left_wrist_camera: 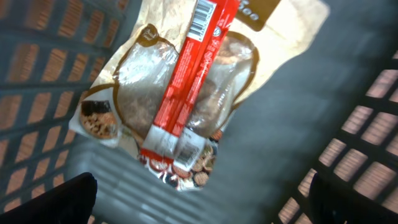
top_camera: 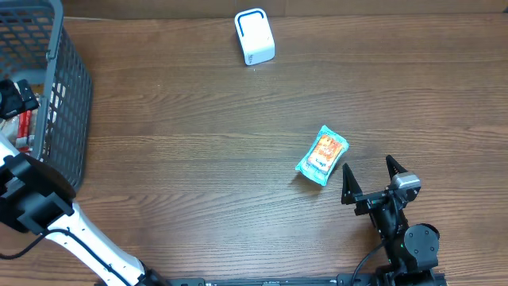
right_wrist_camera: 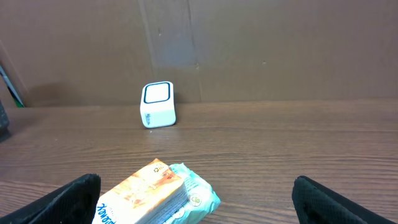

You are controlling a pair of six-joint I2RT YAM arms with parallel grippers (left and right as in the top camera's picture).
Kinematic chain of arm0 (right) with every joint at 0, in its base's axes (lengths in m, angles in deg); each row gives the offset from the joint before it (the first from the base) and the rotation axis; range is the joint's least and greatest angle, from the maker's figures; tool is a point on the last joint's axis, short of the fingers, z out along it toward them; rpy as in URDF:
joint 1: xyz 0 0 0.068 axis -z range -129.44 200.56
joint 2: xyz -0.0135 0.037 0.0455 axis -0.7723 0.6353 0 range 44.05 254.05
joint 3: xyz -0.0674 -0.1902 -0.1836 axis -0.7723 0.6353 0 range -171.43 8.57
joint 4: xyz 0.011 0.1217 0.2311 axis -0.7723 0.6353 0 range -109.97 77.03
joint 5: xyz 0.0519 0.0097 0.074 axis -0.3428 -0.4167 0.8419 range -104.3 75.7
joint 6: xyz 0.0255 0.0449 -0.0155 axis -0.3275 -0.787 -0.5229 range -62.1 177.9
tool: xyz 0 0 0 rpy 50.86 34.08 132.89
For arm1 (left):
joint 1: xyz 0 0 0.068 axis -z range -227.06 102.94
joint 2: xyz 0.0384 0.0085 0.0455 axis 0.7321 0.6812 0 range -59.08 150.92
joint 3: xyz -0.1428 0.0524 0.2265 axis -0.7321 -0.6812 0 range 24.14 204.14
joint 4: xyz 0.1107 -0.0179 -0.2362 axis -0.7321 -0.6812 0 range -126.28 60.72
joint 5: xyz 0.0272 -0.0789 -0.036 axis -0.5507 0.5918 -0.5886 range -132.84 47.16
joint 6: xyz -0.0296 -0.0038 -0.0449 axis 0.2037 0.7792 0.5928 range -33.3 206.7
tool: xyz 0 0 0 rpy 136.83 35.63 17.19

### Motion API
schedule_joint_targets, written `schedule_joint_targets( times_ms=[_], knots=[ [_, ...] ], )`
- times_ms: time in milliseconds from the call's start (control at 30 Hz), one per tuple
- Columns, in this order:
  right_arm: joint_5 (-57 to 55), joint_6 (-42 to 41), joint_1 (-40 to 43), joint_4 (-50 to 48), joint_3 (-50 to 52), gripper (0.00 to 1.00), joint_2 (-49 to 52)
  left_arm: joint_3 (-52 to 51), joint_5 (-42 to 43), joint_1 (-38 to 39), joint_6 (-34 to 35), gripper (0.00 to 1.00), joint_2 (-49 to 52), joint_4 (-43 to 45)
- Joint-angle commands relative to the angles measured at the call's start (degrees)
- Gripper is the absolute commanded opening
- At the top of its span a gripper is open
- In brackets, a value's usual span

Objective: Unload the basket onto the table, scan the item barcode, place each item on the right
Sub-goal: 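Reach the left gripper back into the basket toward the snack bag, then grasp the white-and-red snack bag and lift it out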

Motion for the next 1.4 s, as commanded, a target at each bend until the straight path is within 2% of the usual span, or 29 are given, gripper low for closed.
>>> schedule_joint_targets(
  times_ms=[0, 433, 733, 800, 1000, 1100, 1267, 1367],
  knots=[
    [-0.3, 0.2, 0.2, -0.4, 0.6, 1.0, -0.2, 0.7, -1.3, -0.1, -3.1, 1.0, 2.9, 1.4],
    [-0.3, 0.2, 0.2, -0.4, 0.6, 1.0, -0.2, 0.7, -1.2, -0.5, -7.3, 1.0, 11.5, 4.0],
    [-0.3, 0.2, 0.2, -0.4, 0.6, 1.0, -0.2, 0.7, -1.0, -1.5, -7.2, 1.0, 16.5, 4.1],
    [-0.3, 0.2, 0.2, -0.4, 0.6, 1.0, -0.2, 0.7, -0.8, -1.6, -6.6, 0.91, 17.1, 3.7],
    [-0.3, 0.2, 0.2, -0.4, 0.6, 1.0, -0.2, 0.7, -0.5, -1.6, -6.6, 0.32, 16.6, 3.3],
    [-0.3, 0.2, 0.2, -0.4, 0.6, 1.0, -0.2, 0.8, 0.9, -1.6, -6.6, 0.25, 15.8, 3.1],
    [-0.3, 0.2, 0.2, -0.4, 0.6, 1.0, -0.2, 0.8, 2.2, -1.5, -6.2, 0.05, 13.1, 3.1],
    [-0.3, 0.2, 0.2, -0.4, 0.6, 1.0, -0.2, 0.8, 2.4, -1.5, -4.7, 0.04, 10.2, 3.4]
  ],
)
